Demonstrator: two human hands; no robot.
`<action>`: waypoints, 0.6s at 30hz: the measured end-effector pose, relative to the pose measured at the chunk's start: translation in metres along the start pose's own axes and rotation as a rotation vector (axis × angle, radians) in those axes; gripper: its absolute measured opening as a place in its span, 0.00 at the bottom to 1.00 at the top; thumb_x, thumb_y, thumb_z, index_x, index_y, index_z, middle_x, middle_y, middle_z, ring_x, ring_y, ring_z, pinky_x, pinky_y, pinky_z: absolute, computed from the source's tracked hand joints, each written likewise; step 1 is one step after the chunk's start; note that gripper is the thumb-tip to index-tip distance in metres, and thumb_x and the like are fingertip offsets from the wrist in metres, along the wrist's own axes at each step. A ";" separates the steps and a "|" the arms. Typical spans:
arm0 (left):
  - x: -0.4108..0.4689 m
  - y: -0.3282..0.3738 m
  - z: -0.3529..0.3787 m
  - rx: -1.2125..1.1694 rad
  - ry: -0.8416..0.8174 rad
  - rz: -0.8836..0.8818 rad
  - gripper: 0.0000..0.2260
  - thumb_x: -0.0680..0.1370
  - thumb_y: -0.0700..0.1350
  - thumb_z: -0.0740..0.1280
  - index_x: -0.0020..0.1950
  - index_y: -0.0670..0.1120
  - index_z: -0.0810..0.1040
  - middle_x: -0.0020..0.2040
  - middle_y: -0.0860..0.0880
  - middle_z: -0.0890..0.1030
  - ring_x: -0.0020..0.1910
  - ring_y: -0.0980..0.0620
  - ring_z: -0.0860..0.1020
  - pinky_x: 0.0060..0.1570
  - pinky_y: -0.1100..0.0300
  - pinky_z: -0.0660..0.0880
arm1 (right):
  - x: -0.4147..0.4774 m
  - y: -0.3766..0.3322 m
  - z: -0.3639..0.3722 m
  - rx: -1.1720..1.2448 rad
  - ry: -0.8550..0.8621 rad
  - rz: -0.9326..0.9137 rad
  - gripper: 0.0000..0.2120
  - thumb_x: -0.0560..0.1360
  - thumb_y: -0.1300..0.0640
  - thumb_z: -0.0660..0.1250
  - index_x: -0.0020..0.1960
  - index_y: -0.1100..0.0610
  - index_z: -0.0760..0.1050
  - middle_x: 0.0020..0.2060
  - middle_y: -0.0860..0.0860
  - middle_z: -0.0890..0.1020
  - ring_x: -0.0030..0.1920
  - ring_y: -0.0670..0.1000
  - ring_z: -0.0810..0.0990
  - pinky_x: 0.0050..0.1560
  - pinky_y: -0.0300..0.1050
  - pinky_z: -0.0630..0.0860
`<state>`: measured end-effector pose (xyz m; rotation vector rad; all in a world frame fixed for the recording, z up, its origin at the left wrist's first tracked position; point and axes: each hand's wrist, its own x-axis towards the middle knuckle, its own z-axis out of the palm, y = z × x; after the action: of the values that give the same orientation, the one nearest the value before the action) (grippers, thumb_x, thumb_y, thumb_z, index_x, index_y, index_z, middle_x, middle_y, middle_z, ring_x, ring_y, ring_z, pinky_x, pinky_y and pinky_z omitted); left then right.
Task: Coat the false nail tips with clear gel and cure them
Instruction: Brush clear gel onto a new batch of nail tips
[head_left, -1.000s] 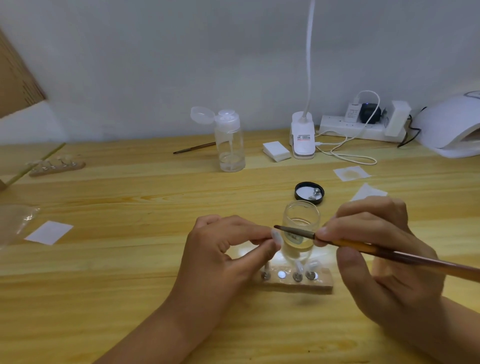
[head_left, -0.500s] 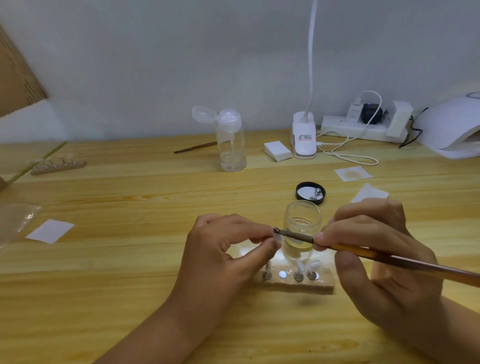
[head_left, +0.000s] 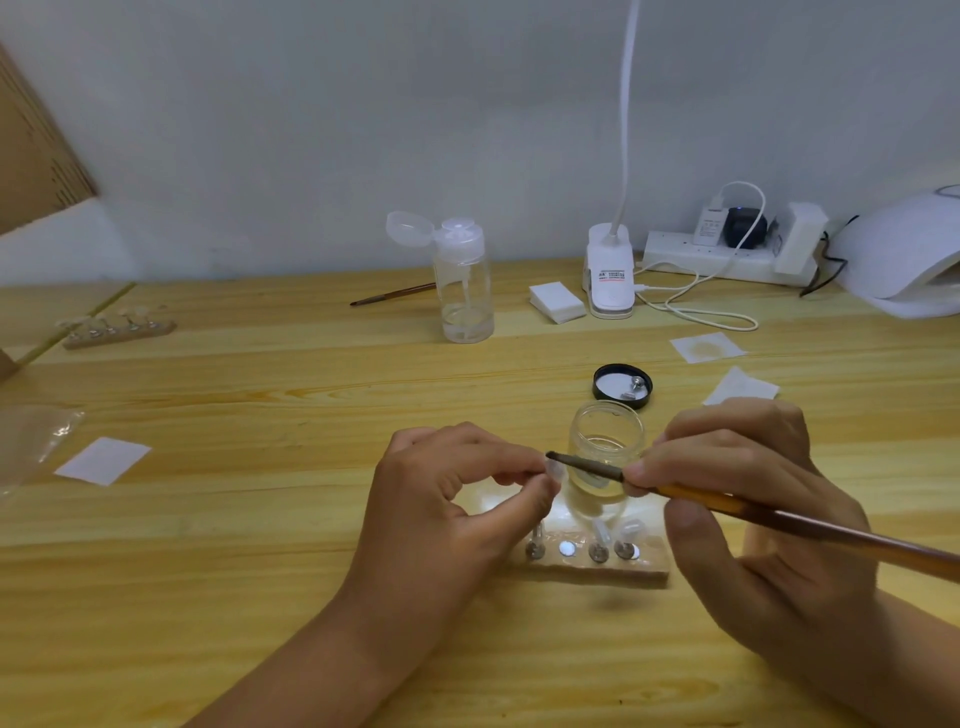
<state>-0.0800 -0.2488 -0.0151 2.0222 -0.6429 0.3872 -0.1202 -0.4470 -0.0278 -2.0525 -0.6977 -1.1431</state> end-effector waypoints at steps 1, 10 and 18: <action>0.000 0.000 0.000 0.005 -0.001 -0.002 0.02 0.69 0.50 0.74 0.38 0.58 0.84 0.38 0.62 0.83 0.43 0.59 0.81 0.54 0.64 0.66 | 0.000 0.000 0.000 0.001 -0.005 -0.006 0.08 0.82 0.51 0.59 0.49 0.49 0.77 0.44 0.42 0.81 0.53 0.44 0.76 0.54 0.49 0.67; 0.000 -0.001 -0.002 0.016 -0.009 0.010 0.02 0.69 0.54 0.72 0.40 0.62 0.83 0.40 0.63 0.83 0.44 0.61 0.81 0.55 0.64 0.66 | 0.001 -0.001 -0.002 0.011 -0.024 -0.040 0.07 0.70 0.60 0.62 0.42 0.53 0.79 0.34 0.45 0.81 0.49 0.44 0.77 0.54 0.46 0.66; -0.001 -0.002 0.000 0.031 -0.008 -0.002 0.03 0.69 0.51 0.74 0.38 0.60 0.83 0.39 0.62 0.83 0.44 0.59 0.81 0.55 0.64 0.65 | 0.000 0.001 0.000 -0.004 0.011 -0.023 0.09 0.81 0.52 0.59 0.48 0.51 0.77 0.41 0.43 0.82 0.52 0.45 0.78 0.54 0.47 0.67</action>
<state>-0.0792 -0.2473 -0.0169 2.0546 -0.6430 0.3901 -0.1194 -0.4472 -0.0280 -2.0453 -0.7154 -1.1687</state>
